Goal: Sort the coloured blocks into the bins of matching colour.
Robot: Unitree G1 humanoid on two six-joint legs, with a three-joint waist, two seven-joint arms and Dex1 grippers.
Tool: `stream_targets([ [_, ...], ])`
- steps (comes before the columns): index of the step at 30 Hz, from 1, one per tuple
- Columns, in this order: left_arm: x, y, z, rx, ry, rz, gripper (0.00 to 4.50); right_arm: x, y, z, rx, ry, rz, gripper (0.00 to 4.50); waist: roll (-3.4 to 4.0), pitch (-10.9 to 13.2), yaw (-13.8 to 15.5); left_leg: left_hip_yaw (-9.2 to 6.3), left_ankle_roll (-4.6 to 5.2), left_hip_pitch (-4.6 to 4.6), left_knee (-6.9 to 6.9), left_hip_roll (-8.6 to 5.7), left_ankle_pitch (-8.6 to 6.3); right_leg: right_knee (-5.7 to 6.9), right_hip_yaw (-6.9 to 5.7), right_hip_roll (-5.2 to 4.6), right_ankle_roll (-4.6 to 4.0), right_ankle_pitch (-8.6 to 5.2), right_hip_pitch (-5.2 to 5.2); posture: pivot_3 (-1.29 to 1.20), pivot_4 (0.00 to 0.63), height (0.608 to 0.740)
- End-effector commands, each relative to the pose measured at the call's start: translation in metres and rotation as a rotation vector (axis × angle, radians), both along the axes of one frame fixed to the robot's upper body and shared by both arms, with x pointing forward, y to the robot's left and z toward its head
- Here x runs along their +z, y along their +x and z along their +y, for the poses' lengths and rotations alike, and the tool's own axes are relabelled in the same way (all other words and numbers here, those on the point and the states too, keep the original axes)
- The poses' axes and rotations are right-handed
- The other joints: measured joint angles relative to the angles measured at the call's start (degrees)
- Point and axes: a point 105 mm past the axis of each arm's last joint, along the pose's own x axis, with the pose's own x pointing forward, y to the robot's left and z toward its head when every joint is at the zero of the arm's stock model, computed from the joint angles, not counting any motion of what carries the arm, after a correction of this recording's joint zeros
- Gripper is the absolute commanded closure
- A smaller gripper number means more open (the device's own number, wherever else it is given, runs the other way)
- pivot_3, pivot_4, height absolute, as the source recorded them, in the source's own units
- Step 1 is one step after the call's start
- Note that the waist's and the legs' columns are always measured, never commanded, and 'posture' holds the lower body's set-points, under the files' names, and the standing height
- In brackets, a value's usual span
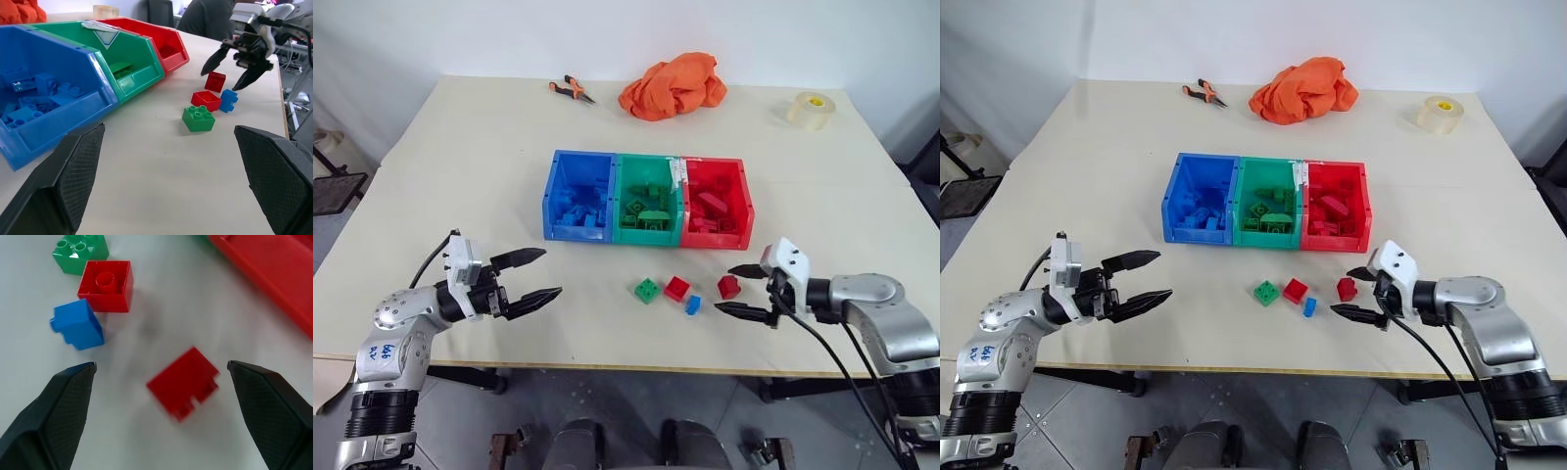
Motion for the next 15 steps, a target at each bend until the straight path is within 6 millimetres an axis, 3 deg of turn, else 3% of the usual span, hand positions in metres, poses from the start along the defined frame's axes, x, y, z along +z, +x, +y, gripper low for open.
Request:
stream_targets([
  [1, 0.012, -0.006, 0.002, 0.015, -0.017, -0.047, 0.0, 0.0, 0.006, -0.001, 0.009, -0.027, -0.028, 0.01, 0.0, 0.0, -0.02, -0.01, 0.0, 0.0, 0.0, 0.0, 0.0, 0.0, 0.0, 0.0, 0.0, 0.0, 0.01, 0.0, 0.15, 0.74],
  [4, 0.011, -0.008, 0.003, 0.022, -0.017, -0.042, 0.0, -0.002, 0.005, -0.001, 0.017, -0.024, -0.029, 0.61, 0.0, 0.0, -0.03, -0.01, 0.0, 0.01, 0.01, 0.0, 0.0, -0.01, 0.0, 0.0, 0.0, 0.0, 0.01, 0.0, 0.15, 0.74],
  [11, 0.01, -0.007, 0.002, 0.022, -0.02, -0.037, 0.0, 0.006, 0.003, -0.004, 0.01, 0.006, -0.062, 2.85, 0.0, 0.0, -0.04, 0.01, 0.0, 0.02, 0.0, 0.01, 0.0, -0.01, -0.02, 0.02, 0.0, 0.0, 0.01, 0.0, 0.15, 0.74],
  [15, 0.011, -0.006, 0.001, 0.009, -0.02, -0.039, 0.0, 0.023, 0.004, -0.003, 0.01, 0.028, -0.114, 2.86, 0.0, 0.0, -0.08, 0.02, 0.0, 0.01, 0.0, 0.01, 0.0, -0.01, -0.03, 0.02, 0.0, 0.0, 0.0, 0.0, 0.15, 0.74],
])
